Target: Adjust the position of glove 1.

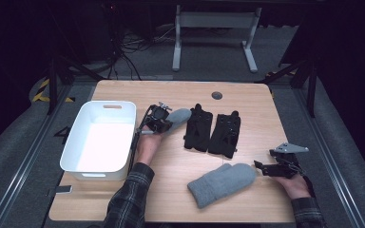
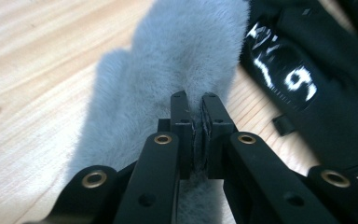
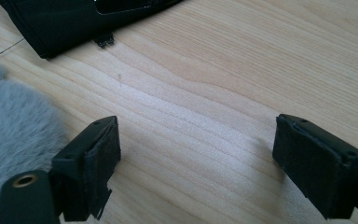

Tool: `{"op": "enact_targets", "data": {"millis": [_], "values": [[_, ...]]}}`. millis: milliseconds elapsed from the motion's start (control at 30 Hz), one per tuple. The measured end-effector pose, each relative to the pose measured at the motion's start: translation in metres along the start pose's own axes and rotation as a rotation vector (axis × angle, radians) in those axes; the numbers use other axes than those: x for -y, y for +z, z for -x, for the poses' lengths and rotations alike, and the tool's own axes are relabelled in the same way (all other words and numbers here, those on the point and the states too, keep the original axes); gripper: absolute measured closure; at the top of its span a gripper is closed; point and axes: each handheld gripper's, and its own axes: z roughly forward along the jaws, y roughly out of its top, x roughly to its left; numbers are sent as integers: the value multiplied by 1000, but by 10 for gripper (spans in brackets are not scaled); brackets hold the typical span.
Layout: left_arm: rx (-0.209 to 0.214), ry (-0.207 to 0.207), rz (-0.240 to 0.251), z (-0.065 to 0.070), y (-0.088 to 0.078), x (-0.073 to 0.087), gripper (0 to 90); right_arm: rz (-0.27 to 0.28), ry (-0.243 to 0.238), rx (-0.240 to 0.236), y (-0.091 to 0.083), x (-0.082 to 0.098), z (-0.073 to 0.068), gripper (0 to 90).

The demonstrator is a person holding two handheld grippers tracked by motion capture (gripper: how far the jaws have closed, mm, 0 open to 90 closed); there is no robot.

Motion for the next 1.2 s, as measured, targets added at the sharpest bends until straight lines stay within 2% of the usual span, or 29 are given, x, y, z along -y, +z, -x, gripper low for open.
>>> {"op": "enact_targets", "data": {"millis": [267, 433, 767, 900, 1200], "values": [[27, -27, 46, 4, -22, -10, 872, 0, 0, 1, 0, 0, 0, 155], [101, -58, 62, 6, -35, -14, 873, 0, 0, 0, 0, 0, 0, 154], [244, -67, 98, 15, -55, -19, 874, 0, 0, 0, 0, 0, 0, 155], [282, -53, 90, 22, -60, -19, 874, 0, 0, 0, 0, 0, 0, 155], [333, 0, 86, 48, -69, -20, 875, 1, 2, 0, 0, 0, 0, 156]]}}
